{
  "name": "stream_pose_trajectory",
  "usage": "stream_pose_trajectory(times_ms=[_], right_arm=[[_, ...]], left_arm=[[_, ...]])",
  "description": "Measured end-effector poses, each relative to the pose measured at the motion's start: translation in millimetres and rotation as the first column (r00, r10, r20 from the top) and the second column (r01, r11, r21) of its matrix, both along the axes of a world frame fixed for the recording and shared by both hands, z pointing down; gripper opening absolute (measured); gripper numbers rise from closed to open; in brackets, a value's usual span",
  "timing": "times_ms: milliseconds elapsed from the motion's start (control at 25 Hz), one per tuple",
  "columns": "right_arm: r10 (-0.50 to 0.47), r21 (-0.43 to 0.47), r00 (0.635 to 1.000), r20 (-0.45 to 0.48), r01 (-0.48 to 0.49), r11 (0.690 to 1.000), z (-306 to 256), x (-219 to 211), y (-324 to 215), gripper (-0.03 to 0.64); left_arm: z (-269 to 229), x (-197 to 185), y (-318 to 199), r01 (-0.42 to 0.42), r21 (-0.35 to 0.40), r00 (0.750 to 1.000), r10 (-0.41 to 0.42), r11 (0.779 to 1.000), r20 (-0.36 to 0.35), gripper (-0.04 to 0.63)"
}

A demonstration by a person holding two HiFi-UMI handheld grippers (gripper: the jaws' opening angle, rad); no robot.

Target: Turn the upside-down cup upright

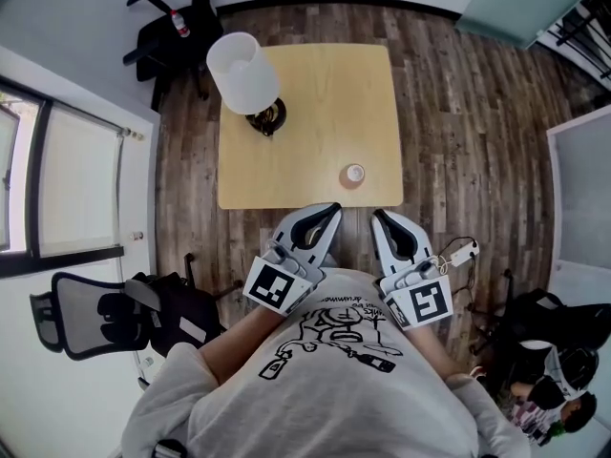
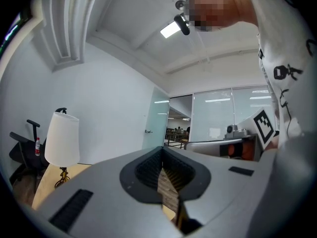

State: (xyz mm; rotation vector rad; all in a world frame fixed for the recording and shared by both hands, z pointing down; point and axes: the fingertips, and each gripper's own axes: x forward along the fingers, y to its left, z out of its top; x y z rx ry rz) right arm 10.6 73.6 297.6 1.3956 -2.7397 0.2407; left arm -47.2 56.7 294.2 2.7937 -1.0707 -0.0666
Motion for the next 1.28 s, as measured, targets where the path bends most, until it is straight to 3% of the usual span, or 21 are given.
stream_pose_trajectory(times_ms=[480,680,1000,1280], right_arm=[[0.057,-0.015,0.998,-0.019,-0.057,0.998,17,-13,-32,0.025],[0.073,0.007,0.996,-0.05,-0.073,0.997,28,-7,-40,0.025],[0.031,0.039,0.997,-0.071,-0.029,0.999,44,4,-53,0.026],[-0.022,0.034,0.993,-0.115,0.026,0.999,90,15,-64,0.026]], left_arm=[[16,-9,-20,-0.082,-0.039,0.997,0.083,0.996,0.012,0.009],[26,-8,-23,-0.076,-0.066,0.997,0.076,0.995,0.006,0.009],[48,3,-37,-0.068,-0.074,0.997,0.07,0.995,0.02,0.009],[97,11,-51,-0.08,-0.094,0.994,0.086,0.992,0.063,0.009]])
